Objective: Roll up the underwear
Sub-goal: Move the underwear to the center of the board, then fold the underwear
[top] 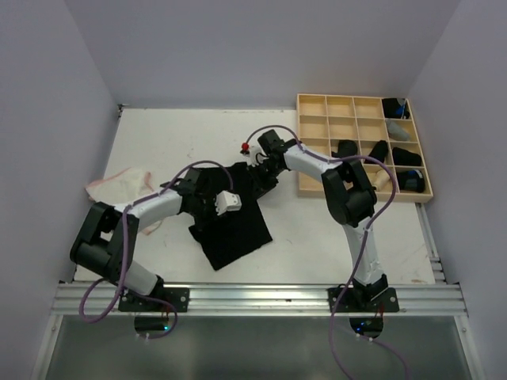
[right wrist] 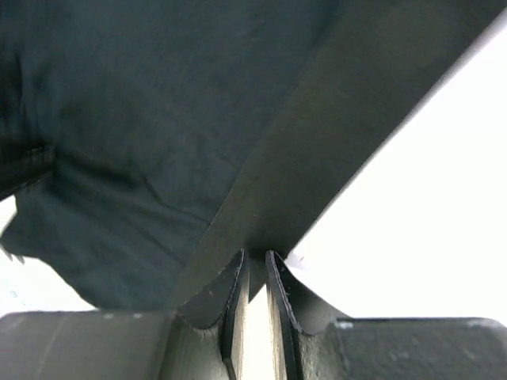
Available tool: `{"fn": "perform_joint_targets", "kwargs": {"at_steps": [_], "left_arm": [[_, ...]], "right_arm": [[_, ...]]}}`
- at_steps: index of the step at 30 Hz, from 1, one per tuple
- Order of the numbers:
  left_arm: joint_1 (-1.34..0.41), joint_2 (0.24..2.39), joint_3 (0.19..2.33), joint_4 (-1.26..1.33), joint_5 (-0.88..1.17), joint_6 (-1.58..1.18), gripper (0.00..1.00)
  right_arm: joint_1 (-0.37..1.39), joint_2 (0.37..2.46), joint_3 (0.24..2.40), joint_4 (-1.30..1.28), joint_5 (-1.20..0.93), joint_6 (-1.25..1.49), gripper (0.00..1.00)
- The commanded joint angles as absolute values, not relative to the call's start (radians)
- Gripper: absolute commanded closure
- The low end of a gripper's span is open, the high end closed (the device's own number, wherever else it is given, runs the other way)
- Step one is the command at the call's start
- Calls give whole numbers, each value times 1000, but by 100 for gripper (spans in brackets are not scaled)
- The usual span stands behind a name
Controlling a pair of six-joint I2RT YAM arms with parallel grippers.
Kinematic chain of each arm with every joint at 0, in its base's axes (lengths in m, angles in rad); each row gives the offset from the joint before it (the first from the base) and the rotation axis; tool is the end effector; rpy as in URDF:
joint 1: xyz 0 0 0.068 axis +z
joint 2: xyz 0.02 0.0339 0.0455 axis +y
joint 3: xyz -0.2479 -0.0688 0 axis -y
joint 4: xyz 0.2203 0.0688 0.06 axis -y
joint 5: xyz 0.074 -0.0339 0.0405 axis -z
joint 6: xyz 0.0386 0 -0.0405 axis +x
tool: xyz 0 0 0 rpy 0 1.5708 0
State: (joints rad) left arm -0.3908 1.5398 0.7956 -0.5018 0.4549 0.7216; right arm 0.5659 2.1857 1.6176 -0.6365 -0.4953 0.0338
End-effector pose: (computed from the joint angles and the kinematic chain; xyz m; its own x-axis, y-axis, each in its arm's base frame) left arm 0.2244 -0.1108 0.1532 -0.3462 0.7844 -0.5146 0.9331 0.3450 -0.1018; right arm 0.3444 0.2405 0.1472 -0.8085 -0.4783 -0.3429 -0.5884 0.6680 0.4556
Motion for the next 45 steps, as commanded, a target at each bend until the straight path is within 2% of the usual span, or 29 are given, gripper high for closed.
{"fn": "perform_joint_targets", "kwargs": {"at_steps": [1, 4, 7, 10, 11, 14, 19, 23, 25, 36, 45], "left_arm": [[-454, 1494, 755, -552, 531, 726, 75], [-482, 1454, 765, -528, 555, 655, 68], [-424, 1413, 830, -515, 595, 606, 61], [-306, 1394, 940, -522, 650, 589, 57], [-260, 1394, 995, -526, 660, 580, 57], [-186, 1434, 1067, -514, 661, 528, 55], [-34, 1617, 1205, -554, 660, 480, 55], [75, 1729, 1269, -578, 703, 448, 54], [98, 1770, 1287, -580, 686, 451, 53], [107, 1873, 1278, -555, 657, 477, 52], [107, 1948, 1312, -571, 618, 482, 52]], "right_arm": [[557, 2243, 1766, -745, -469, -113, 81], [555, 2260, 1848, -877, -593, -208, 80], [546, 2148, 1795, -845, -655, -230, 76], [525, 2045, 1787, -737, -678, -173, 65], [522, 2042, 1810, -721, -670, -163, 57], [522, 2114, 1974, -726, -641, -172, 48], [522, 2365, 2296, -804, -623, -204, 41], [522, 2424, 2290, -677, -589, -227, 27], [522, 2439, 2258, -586, -583, -235, 23], [525, 2514, 2168, -374, -696, -271, 23], [528, 2571, 2197, -436, -747, -328, 30]]}}
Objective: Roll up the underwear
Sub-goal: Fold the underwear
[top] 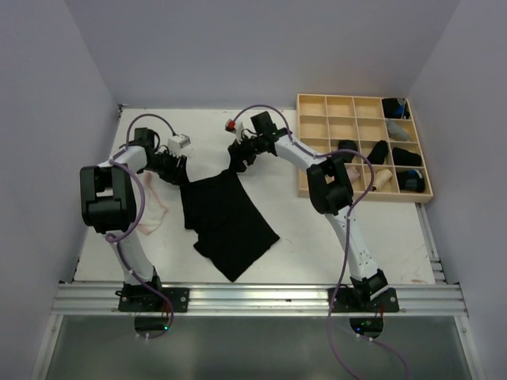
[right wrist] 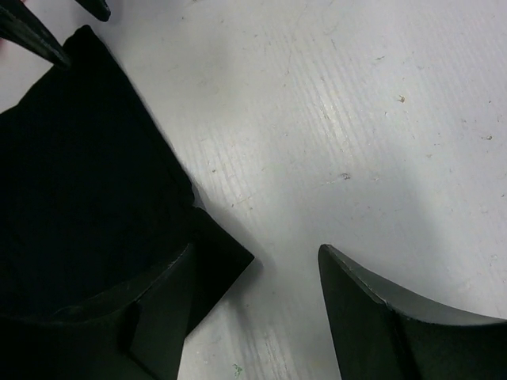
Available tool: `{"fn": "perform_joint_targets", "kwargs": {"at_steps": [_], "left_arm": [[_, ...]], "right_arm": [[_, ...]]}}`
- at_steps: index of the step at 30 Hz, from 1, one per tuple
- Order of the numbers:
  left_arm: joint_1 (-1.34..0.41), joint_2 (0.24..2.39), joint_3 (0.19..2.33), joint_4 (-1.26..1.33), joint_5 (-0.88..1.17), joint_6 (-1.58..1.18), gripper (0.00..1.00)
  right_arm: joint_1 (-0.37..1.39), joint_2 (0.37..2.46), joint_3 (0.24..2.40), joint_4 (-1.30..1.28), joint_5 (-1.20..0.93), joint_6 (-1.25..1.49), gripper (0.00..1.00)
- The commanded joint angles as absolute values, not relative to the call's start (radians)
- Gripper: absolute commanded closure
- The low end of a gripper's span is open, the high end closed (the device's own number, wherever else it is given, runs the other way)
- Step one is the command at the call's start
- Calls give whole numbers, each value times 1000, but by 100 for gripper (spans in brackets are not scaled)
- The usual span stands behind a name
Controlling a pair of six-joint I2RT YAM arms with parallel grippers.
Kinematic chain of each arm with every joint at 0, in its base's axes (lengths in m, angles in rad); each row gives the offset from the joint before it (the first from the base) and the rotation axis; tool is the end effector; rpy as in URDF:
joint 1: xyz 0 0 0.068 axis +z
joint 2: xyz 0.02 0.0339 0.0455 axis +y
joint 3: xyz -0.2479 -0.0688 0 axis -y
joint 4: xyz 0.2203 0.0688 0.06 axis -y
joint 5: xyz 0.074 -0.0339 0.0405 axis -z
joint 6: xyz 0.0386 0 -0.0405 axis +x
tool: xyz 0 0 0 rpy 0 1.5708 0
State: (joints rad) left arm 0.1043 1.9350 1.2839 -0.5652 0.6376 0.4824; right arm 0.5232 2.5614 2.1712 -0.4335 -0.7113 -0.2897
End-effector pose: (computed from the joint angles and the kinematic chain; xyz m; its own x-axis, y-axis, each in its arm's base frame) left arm 0.3568 0.0142 0.1609 -0.7698 0.2942 -0.5665 0.5406 0.7723 -0.3335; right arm 0.4414 0.2837 0.1453 -0.3911 -0.4754 -0.7880 -0.9125 0.3117 0.2649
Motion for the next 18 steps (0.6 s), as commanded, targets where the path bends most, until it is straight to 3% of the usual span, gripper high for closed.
{"fn": "perform_joint_targets", "kwargs": {"at_steps": [1, 10, 12, 15, 16, 18], "left_arm": [[107, 1953, 1309, -565, 608, 477, 53], [112, 1974, 1290, -600, 566, 502, 61], [115, 1979, 1287, -606, 572, 508, 69], [115, 1985, 1289, -604, 578, 514, 80], [117, 1986, 1295, -594, 580, 514, 83], [115, 2011, 1339, -588, 587, 509, 91]], "right_arm": [[532, 2579, 2212, -446, -742, -336, 34], [561, 2617, 2298, -604, -713, -431, 58], [563, 2606, 2280, -611, -709, -440, 65], [563, 2585, 2254, -614, -681, -449, 86], [560, 2574, 2229, -617, -672, -445, 100], [551, 2536, 2200, -621, -658, -436, 100]]}}
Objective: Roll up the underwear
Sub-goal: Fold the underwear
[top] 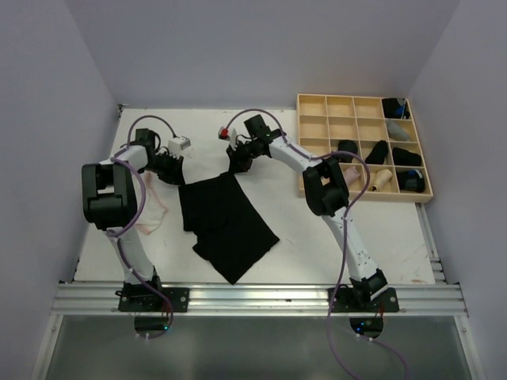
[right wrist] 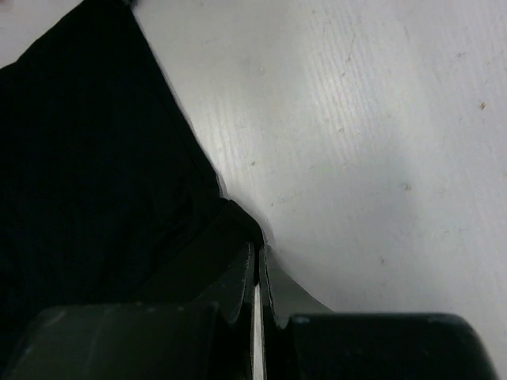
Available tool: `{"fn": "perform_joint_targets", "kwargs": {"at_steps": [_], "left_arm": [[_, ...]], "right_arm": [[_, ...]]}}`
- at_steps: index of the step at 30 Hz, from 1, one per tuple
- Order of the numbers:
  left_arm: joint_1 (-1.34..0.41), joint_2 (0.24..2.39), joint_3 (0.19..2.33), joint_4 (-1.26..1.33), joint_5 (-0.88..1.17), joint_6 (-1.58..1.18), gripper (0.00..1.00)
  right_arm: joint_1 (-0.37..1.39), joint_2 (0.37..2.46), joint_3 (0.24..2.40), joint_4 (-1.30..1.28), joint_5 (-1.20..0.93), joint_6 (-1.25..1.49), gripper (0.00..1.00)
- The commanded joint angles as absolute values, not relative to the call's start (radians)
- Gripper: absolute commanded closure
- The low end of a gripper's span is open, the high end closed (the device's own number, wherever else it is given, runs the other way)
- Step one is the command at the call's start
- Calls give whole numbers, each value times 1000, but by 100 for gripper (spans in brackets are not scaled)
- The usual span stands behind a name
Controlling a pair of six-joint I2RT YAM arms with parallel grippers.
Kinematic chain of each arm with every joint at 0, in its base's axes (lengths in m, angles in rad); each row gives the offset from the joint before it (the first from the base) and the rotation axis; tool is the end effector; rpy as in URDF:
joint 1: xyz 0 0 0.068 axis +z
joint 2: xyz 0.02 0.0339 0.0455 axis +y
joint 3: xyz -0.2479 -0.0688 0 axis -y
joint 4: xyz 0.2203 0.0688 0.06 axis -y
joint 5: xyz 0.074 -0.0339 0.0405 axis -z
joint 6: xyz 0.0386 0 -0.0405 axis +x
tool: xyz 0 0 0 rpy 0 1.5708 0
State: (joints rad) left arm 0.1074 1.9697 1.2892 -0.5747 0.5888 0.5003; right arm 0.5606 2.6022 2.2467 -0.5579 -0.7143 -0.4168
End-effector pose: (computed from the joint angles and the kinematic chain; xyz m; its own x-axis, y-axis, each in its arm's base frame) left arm 0.3584 0.0171 0.1491 -0.7898 0.3161 -0.5256 0.5255 0.7906 -0.3143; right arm 0.4296 0.2996 0.1387 -0.3131 -0.5577 -0.7687 -0.9487 0.2201 0.2268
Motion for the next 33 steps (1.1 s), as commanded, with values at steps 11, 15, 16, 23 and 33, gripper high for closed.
{"fn": "perform_joint_targets", "kwargs": {"at_steps": [11, 15, 16, 23, 33], "left_arm": [[86, 2138, 1551, -663, 705, 552, 93], [80, 2112, 1523, -709, 758, 604, 61], [77, 2109, 1519, -709, 756, 606, 59], [12, 2089, 1473, -572, 719, 509, 55], [-68, 2115, 1437, -632, 686, 554, 58]], "right_arm": [[459, 2278, 1867, -535, -646, -272, 100], [462, 2322, 1933, -664, -640, -262, 100], [462, 2330, 1931, -682, -634, -262, 100], [462, 2339, 1879, -678, -600, -247, 100], [459, 2361, 1902, -680, -561, -239, 100]]}}
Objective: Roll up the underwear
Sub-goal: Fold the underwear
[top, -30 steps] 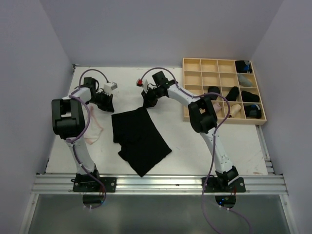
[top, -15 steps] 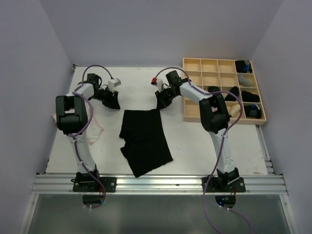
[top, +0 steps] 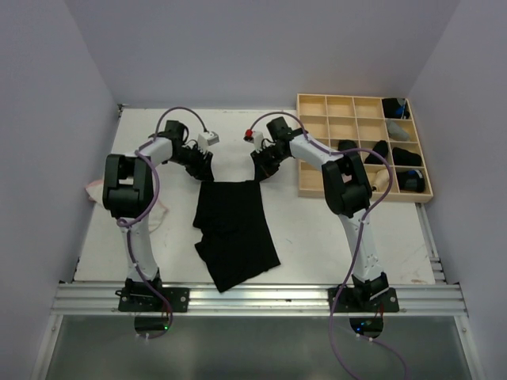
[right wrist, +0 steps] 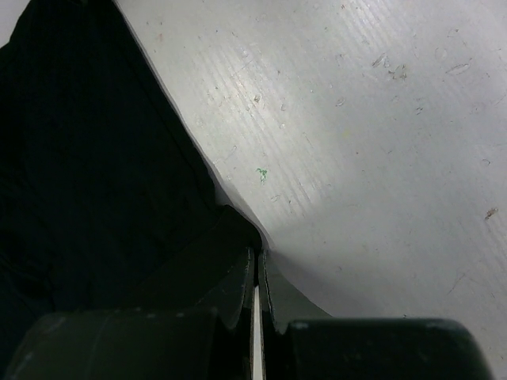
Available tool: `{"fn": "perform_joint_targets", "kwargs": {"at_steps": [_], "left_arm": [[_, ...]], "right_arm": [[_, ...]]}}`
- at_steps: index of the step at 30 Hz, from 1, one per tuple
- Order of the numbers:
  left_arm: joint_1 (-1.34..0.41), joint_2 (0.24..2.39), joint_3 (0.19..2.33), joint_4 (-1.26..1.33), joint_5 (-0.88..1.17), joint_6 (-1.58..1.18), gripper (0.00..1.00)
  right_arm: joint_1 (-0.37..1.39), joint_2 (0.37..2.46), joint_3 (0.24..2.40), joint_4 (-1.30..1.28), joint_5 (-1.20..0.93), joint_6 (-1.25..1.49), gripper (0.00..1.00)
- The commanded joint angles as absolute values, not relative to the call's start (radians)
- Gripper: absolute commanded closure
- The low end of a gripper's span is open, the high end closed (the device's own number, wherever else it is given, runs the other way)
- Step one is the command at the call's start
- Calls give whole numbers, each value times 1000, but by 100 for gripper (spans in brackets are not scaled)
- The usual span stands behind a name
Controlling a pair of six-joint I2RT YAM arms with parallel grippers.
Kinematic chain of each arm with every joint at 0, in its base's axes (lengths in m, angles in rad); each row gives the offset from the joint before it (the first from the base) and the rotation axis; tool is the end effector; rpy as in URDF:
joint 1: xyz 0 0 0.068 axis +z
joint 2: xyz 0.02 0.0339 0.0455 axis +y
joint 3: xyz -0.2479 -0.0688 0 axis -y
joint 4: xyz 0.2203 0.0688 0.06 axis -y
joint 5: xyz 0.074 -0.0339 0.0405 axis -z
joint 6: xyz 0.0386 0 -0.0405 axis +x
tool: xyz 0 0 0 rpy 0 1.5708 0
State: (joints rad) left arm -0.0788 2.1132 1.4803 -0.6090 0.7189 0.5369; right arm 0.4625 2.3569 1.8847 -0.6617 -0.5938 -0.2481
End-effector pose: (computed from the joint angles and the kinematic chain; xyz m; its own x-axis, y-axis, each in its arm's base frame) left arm 0.3911 -0.0564 0.1464 -0.6720 0.4392 -0.5963 0.7157 0.5921 -0.3704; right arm 0.4054 0.2262 0.1459 -0.6432 -0.5481 -0.5347 -0.7630 0.5174 0.3875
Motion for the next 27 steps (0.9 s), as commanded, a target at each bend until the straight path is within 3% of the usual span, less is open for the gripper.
{"fn": "perform_joint_targets", "kwargs": {"at_steps": [1, 12, 15, 19, 27], "left_arm": [[-64, 2102, 1428, -632, 678, 555, 58], [-54, 2051, 1322, -684, 620, 637, 64], [-54, 2065, 1318, -672, 617, 629, 72], [-52, 2069, 1322, -620, 606, 581, 99], [-25, 2028, 1425, -489, 580, 486, 100]], "right_arm": [[459, 2356, 1901, -680, -560, -239, 100], [457, 2345, 1879, -680, -558, -241, 100], [457, 2353, 1881, -678, -566, -233, 100], [459, 2352, 1881, -676, -571, -232, 100], [419, 2361, 2005, -609, -543, -174, 100]]}}
